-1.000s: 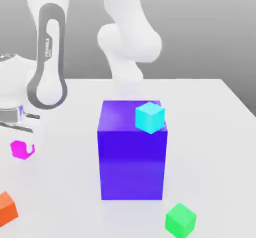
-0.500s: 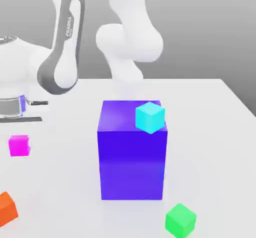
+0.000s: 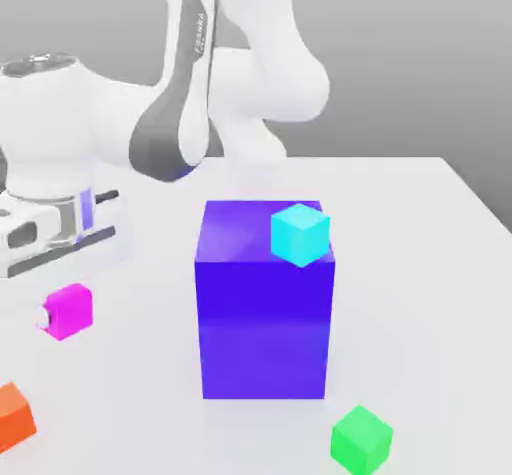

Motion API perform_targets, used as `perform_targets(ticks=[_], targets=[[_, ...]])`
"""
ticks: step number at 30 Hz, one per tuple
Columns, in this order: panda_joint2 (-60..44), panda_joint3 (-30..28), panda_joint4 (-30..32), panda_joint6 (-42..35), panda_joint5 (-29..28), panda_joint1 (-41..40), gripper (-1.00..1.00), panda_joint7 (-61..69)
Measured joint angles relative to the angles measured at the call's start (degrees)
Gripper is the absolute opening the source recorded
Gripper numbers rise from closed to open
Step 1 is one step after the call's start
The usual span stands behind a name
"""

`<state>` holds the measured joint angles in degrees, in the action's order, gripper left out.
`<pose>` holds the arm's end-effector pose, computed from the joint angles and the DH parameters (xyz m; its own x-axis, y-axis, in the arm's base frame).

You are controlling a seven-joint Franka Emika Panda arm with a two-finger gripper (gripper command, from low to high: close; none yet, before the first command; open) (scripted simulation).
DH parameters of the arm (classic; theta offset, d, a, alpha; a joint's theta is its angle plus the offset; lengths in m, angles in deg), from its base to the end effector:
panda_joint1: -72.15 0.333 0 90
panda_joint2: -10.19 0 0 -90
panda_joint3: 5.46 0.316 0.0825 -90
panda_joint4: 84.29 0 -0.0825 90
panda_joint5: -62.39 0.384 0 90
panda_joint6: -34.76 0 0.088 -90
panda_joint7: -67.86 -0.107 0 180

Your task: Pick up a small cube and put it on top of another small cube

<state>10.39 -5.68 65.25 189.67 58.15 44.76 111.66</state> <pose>0.3965 -0.2045 0.2630 0.9385 0.3427 0.0431 0.3377 -0.9366 0.0935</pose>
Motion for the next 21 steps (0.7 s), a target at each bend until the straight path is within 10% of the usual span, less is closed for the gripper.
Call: perform_targets(ticks=[21], targets=[[-2.35,11.48,-5.26,-4.44,-1.66,12.74,-1.0,42.32]])
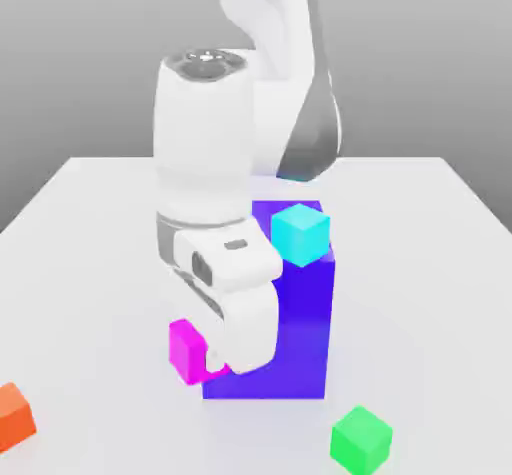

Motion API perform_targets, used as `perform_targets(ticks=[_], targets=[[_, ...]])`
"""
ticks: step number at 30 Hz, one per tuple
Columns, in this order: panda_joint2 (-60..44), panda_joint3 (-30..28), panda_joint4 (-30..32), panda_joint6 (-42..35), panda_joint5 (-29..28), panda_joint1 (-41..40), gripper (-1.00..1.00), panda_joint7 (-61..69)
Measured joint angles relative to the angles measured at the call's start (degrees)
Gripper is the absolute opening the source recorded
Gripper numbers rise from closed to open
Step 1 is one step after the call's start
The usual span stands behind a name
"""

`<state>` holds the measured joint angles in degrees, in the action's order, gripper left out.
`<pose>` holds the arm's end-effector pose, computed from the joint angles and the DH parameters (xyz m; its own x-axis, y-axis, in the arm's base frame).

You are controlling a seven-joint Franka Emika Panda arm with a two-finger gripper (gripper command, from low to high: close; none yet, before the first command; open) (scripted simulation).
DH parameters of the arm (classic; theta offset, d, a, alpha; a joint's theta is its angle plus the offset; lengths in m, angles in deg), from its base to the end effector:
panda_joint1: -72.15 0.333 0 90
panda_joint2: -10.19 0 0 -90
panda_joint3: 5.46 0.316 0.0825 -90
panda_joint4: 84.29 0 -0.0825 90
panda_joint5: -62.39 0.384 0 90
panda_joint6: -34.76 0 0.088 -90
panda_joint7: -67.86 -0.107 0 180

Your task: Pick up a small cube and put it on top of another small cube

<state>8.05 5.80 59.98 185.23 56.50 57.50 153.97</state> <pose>0.4701 -0.0250 0.2712 0.0414 0.9981 -0.0447 0.9966 -0.0381 0.0728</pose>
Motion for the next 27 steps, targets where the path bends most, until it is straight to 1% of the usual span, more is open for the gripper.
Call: perform_targets(ticks=[9,15,17,21,22,27], targets=[[-2.98,4.48,-2.09,-1.4,0.15,5.74,-1.0,18.78],[-5.65,8.43,-3.44,-2.13,0.27,8.18,-1.0,31.32],[-7.83,8.51,-3.79,-0.55,-1.2,8.76,-1.0,31.82],[-13.88,6.05,-4.29,4.58,-5.57,10.7,-1.0,29.18],[-15.38,5.28,-4.38,5.84,-6.57,11.22,1.0,28.45],[-15.38,5.28,-4.38,5.84,-6.57,11.22,1.0,28.45]])
